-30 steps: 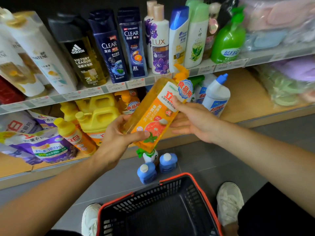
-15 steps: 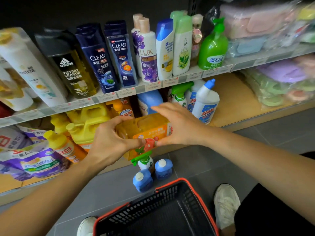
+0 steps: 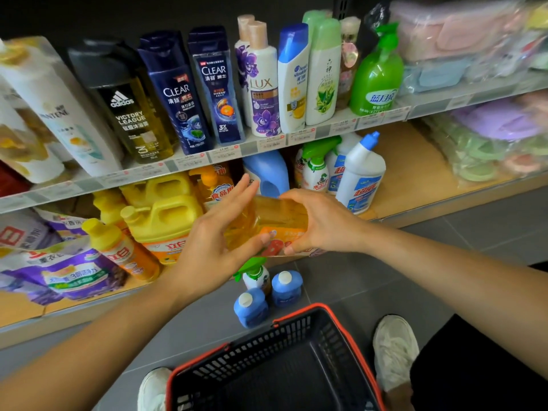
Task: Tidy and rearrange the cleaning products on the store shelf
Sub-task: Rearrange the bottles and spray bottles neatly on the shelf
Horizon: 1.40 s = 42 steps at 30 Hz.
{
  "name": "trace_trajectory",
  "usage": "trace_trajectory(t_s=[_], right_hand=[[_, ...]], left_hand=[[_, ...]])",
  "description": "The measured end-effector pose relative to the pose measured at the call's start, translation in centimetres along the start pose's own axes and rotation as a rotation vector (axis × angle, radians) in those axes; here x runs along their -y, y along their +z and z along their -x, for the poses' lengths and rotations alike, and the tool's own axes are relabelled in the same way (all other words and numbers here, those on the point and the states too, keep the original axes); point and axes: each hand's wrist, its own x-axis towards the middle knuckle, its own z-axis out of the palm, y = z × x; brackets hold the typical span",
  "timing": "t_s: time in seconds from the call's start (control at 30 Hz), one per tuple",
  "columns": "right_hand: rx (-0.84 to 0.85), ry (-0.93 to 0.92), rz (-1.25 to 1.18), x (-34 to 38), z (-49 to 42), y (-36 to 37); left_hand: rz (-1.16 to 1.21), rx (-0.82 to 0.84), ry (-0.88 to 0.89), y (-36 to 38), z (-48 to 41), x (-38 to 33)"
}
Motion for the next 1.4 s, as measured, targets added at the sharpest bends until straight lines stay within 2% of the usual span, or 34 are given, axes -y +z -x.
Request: trace_trajectory(t_s=[0.13, 0.3, 0.43, 0.53, 0.63, 0.73, 1.0, 1.27, 1.4], right_hand=[[-0.048, 0.072, -0.177, -0.2, 0.1, 0.4], [-0.085, 0.122, -0.281, -0.4, 0.2, 0.8], [-0.084, 0.113, -0.292, -0.3, 0.4, 0.8], [-0.075, 0.096, -0.263, -0.1, 0.7, 0.8], [-0.075, 0.069, -0.224, 0.1, 0.9, 0.8], [-0.066, 0.035, -0.198, 0.2, 1.1, 1.0], [-0.054, 0.061, -0.238, 0.1, 1.2, 1.3], [-0.078, 0.117, -0.405, 0.1, 0.7, 1.0], [-0.078, 0.148, -0.535, 0.4, 0.8, 0.9]], left_hand=[[-0.033, -0.050, 0.147, 0.6, 0.4, 0.1], [-0.006, -0.172, 0.203, 0.3, 0.4, 0.1], [0.003, -0.270, 0.121, -0.4, 0.4, 0.3], [0.009, -0.318, -0.041, -1.1, 0.2, 0.6], [0.096, -0.280, -0.224, -1.4, -0.4, 0.8], [0.220, -0.154, -0.324, -1.4, -0.8, 0.9], [0.392, -0.106, -0.290, -1.9, -1.0, 1.4], [0.539, -0.072, -0.391, -1.5, -0.8, 0.9], [0.566, -0.078, -0.333, -1.7, -0.5, 1.2]])
